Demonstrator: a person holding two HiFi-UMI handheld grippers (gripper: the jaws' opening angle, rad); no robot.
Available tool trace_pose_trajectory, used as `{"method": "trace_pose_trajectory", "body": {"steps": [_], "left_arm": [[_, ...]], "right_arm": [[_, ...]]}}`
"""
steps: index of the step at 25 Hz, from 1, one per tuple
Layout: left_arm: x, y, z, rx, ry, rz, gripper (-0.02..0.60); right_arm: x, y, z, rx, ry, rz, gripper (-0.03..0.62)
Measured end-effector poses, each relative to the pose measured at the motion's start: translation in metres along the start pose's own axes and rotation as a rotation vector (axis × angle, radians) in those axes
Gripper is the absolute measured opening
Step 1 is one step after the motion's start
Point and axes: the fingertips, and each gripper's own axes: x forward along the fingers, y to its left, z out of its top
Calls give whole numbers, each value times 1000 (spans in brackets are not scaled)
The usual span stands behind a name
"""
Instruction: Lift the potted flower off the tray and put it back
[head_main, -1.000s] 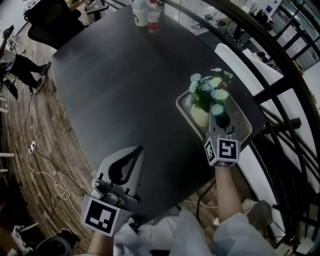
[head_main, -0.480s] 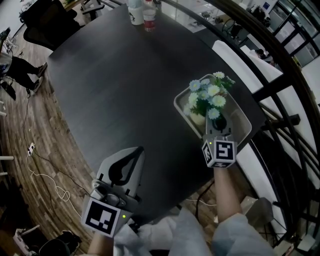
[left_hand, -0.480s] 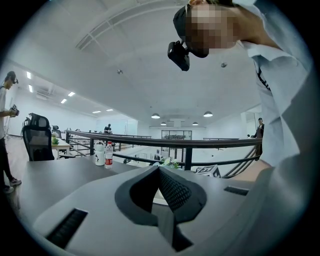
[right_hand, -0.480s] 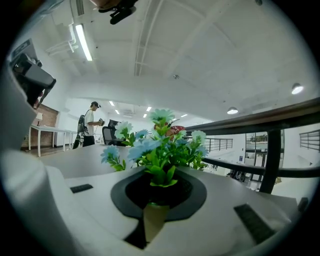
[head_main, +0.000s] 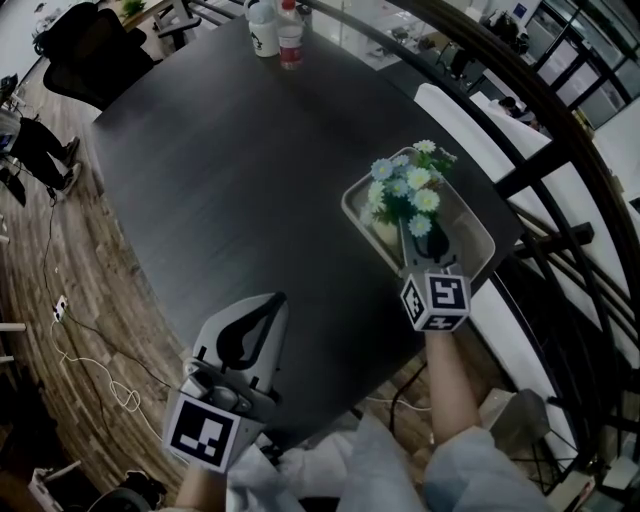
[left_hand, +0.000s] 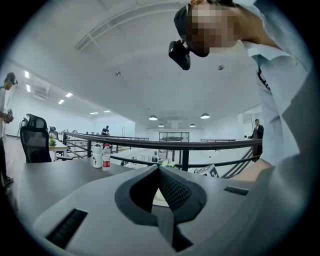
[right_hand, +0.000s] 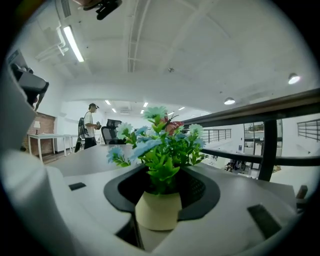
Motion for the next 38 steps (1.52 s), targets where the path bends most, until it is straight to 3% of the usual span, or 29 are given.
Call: {"method": "trace_pose_trajectory", "body": {"steps": [10, 20, 23, 27, 31, 38], "left_arm": [[-17, -7, 9, 19, -23, -32, -2], [-43, -16, 26, 34, -66, -58, -2], [-51, -20, 32, 42, -84, -65, -2], [-63, -24, 42, 46, -109, -78, -2], [-74, -26, 49, 54, -119, -93, -2], [-92, -30, 63, 71, -161, -104, -2]], "right_arm": [[-39, 8, 10, 46, -11, -55, 179], [-84, 41, 33, 10, -20, -53, 176], [-101, 49, 48, -2, -49, -76, 94], [-122, 63, 68, 0, -82, -93, 70], [-139, 79, 87, 22, -104, -89, 5], [-169, 110, 111, 6, -130, -71, 2]]}}
